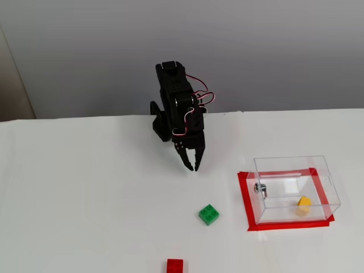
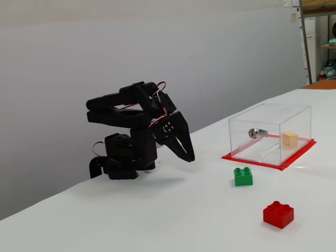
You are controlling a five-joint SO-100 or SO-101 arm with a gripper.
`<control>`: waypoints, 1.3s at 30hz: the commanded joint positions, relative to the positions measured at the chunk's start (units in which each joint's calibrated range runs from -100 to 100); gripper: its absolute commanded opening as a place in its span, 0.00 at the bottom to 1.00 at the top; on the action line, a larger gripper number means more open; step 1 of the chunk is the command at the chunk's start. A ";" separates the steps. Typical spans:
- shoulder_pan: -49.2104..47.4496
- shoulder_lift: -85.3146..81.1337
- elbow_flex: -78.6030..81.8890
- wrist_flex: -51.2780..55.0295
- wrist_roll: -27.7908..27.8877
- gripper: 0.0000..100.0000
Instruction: Pick the yellow lego brick and place it into the transparent box
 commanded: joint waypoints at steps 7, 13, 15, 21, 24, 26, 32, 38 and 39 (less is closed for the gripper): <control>0.23 -8.85 7.39 0.25 -0.13 0.02; 0.67 -13.18 11.64 3.73 0.28 0.02; 0.67 -14.45 11.64 4.86 0.34 0.02; 0.82 -16.15 11.64 7.65 0.39 0.02; 0.82 -16.15 11.55 7.91 0.39 0.02; 0.82 -16.15 11.55 7.91 0.39 0.02; 0.75 -16.15 11.55 7.91 0.49 0.02; 0.67 -16.15 11.55 7.91 0.49 0.02; 0.67 -16.15 11.55 7.91 0.49 0.02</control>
